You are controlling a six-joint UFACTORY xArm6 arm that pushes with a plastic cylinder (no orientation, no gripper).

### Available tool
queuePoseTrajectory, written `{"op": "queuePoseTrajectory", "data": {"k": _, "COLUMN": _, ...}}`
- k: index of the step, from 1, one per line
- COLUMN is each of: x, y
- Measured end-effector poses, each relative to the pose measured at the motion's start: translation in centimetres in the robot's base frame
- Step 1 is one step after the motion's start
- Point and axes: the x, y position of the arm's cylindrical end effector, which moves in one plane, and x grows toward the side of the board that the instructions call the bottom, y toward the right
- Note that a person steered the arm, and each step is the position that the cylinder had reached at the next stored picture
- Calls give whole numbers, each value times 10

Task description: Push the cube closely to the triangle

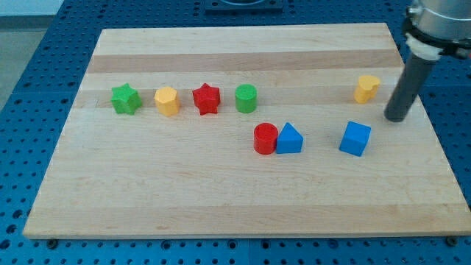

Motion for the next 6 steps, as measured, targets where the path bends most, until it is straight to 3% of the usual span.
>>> {"op": "queuePoseTrajectory", "data": {"k": 2, "x": 49, "y": 0}}
{"op": "queuePoseTrajectory", "data": {"k": 4, "x": 55, "y": -101}}
{"op": "queuePoseTrajectory", "data": {"k": 5, "x": 54, "y": -122}}
{"op": "queuePoseTrajectory", "data": {"k": 6, "x": 42, "y": -83}}
